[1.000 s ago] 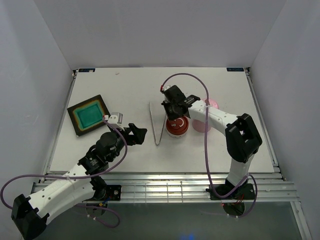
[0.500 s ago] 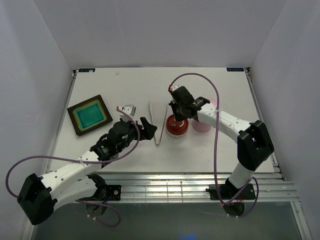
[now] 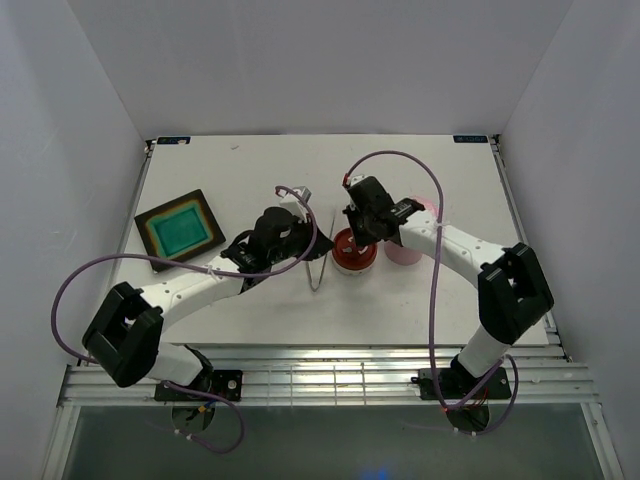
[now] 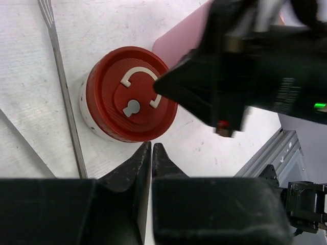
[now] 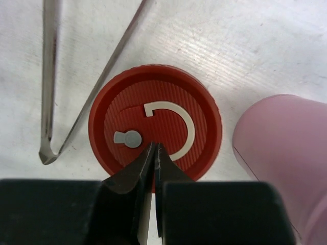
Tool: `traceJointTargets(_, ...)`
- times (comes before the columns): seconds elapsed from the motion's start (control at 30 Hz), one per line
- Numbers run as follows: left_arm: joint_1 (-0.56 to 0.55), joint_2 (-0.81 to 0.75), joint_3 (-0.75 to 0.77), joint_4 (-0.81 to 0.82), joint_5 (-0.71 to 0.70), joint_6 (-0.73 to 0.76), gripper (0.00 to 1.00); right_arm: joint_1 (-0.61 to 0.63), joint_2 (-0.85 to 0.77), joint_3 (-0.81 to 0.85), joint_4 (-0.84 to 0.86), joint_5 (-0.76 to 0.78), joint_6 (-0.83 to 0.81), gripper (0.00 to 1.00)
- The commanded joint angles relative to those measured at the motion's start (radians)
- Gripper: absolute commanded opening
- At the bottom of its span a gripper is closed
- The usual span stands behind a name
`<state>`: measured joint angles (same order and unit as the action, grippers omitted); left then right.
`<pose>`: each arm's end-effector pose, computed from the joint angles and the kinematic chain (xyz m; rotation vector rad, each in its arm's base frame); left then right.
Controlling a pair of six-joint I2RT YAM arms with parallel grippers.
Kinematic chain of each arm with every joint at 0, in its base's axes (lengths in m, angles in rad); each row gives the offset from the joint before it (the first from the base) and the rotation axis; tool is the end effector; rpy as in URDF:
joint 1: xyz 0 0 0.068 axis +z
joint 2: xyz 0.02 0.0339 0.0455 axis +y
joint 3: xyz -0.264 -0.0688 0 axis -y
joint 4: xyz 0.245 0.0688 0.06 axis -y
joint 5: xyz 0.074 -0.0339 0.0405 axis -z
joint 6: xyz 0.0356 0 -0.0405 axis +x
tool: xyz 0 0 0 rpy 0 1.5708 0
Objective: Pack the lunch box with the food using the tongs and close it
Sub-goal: Close the box lid on the packing box.
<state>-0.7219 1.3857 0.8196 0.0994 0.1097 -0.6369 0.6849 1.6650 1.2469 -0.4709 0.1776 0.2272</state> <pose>0.2286 -0.2065 0.2430 0.1657 2.1679 -0.9338 0.2842 0.2240 0.2470 -0.4801 2.4021 0.1868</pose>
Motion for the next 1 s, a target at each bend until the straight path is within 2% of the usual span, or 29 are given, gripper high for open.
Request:
traceJointTargets(0.0, 0.032, 0.028, 0.039, 0.051, 0.065, 0.014, 0.15, -0.010, -0.114, 0.017, 0.003, 0.014, -0.002, 0.08)
traceJointTargets(0.2, 0.059, 0.170, 0.134, 0.045, 0.094, 0.043, 0.11, -0.012, -0.140, -0.049, 0.003, 0.017, 0.014, 0.08)
traceJointTargets(0.27, 0.062, 0.208, 0.165, 0.068, 0.143, 0.052, 0.11, -0.013, -0.130, -0.063, 0.008, 0.019, 0.017, 0.08)
traceJointTargets(0.33, 0.062, 0.274, 0.173, 0.092, 0.197, 0.049, 0.09, -0.015, -0.120, -0.082, 0.035, 0.026, 0.023, 0.08)
traceJointTargets(0.43, 0.062, 0.341, 0.167, 0.102, 0.185, 0.040, 0.07, -0.022, -0.084, -0.132, 0.066, 0.010, 0.038, 0.08)
traceJointTargets(0.63, 0.064, 0.391, 0.142, 0.114, 0.143, 0.045, 0.06, -0.022, -0.039, -0.147, 0.078, 0.006, 0.043, 0.08)
traceJointTargets(0.97, 0.064, 0.378, 0.133, 0.109, 0.128, 0.055, 0.05, -0.047, -0.099, -0.052, 0.018, 0.051, 0.015, 0.08)
